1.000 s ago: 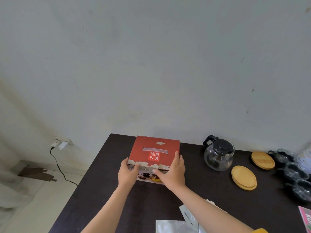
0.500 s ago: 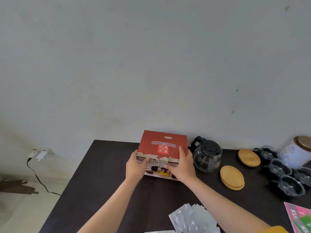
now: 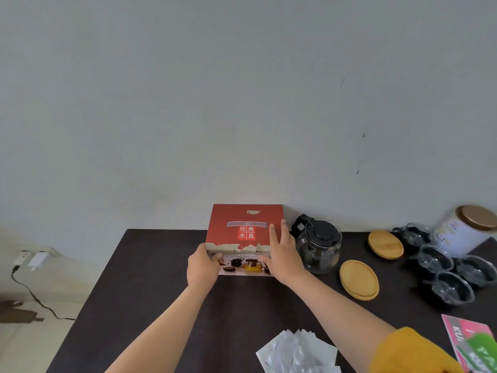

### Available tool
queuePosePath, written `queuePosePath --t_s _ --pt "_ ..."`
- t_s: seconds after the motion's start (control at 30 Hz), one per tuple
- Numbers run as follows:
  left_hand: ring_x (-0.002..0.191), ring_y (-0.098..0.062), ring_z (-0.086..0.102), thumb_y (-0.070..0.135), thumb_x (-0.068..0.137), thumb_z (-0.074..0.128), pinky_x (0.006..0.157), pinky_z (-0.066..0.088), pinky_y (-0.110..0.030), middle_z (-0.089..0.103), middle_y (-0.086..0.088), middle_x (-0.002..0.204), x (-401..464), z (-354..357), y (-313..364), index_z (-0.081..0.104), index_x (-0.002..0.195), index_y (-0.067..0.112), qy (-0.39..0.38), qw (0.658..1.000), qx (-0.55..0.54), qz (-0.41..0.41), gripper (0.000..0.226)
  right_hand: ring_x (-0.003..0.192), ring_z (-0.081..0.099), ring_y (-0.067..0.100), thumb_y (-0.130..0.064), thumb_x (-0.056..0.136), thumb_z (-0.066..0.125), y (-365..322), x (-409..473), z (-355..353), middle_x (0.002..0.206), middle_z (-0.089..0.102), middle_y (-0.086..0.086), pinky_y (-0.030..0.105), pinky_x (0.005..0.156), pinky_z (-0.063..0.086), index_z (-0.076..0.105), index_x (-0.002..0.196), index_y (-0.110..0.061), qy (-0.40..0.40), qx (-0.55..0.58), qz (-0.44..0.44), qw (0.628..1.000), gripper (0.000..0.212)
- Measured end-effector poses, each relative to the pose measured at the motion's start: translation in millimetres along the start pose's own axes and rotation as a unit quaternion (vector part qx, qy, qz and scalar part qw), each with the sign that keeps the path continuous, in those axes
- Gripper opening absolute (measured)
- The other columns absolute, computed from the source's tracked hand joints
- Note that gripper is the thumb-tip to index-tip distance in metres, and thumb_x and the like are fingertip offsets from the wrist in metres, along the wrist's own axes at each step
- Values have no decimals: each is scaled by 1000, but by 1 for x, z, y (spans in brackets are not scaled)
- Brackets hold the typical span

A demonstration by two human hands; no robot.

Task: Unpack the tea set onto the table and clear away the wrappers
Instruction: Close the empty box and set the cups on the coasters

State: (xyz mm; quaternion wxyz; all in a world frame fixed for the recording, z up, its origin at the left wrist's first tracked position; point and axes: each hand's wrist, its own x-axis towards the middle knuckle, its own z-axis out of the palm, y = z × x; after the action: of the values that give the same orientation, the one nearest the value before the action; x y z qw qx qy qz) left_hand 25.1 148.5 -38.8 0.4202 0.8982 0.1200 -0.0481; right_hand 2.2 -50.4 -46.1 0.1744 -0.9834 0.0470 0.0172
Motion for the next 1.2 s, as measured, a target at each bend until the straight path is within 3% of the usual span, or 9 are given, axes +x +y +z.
queuePosePath --t_s 0.1,0.27,0.4,0.5,0.57,0.73,0.9,1.1,1.2 --pt "85 -22 58 18 90 59 71 50 -35 64 -8 104 1 1 4 54 110 10 8 999 32 -23 22 145 4 41 -47 92 55 -1 1 -3 158 -12 17 48 118 16 -1 152 -12 -7 -29 -5 1000 90" --pt "125 -35 41 16 87 63 95 44 -48 35 -18 138 -38 27 19 30 139 2 93 993 -5 -77 63 146 -15 32 -43 91 58 1 -19 -15 158 -19 12 49 117 -2 -11 152 -17 -9 22 -57 998 96" --pt "115 -37 41 18 82 65 91 46 -50 37 -20 128 -84 70 22 35 129 -1 122 991 -8 -57 60 144 16 26 -31 93 56 36 -67 -17 155 22 10 41 117 22 29 148 -12 47 57 -136 988 64" --pt "115 -34 43 25 83 64 90 45 -46 40 -16 125 -110 107 27 41 127 3 47 996 30 -67 55 132 39 28 -23 89 59 82 -95 -12 137 46 12 41 105 42 53 132 -9 61 68 -126 988 45" --pt "116 -31 43 29 86 60 92 44 -43 42 -14 126 -122 132 32 45 127 6 1 998 57 -41 49 124 47 30 -20 87 61 112 -107 -14 129 51 13 43 100 46 59 124 -7 60 80 -88 991 40" --pt "127 -32 37 35 87 58 103 35 -41 38 -14 138 -138 196 57 37 137 6 -58 989 136 20 62 127 41 27 -21 90 59 173 -115 -33 133 44 11 39 97 47 54 128 -8 53 103 11 993 41" --pt "146 -35 0 57 87 47 115 11 -51 -2 -23 157 -136 252 69 2 147 -5 -53 970 234 -19 98 135 29 28 -29 88 61 207 -99 -37 145 30 8 39 104 41 41 136 -11 -2 104 61 993 56" --pt "144 -42 1 67 81 18 111 16 -59 2 -31 154 -136 280 60 11 147 -6 -8 950 312 -10 99 145 11 30 -46 81 69 225 -69 -29 157 13 13 45 118 16 18 149 -15 -69 73 82 992 91" --pt "144 -42 -1 67 77 11 111 15 -59 0 -30 155 -133 283 58 9 147 -6 -16 947 320 -12 101 144 14 30 -52 74 72 231 -54 -23 156 17 11 46 119 14 13 151 -16 -96 65 100 988 103"
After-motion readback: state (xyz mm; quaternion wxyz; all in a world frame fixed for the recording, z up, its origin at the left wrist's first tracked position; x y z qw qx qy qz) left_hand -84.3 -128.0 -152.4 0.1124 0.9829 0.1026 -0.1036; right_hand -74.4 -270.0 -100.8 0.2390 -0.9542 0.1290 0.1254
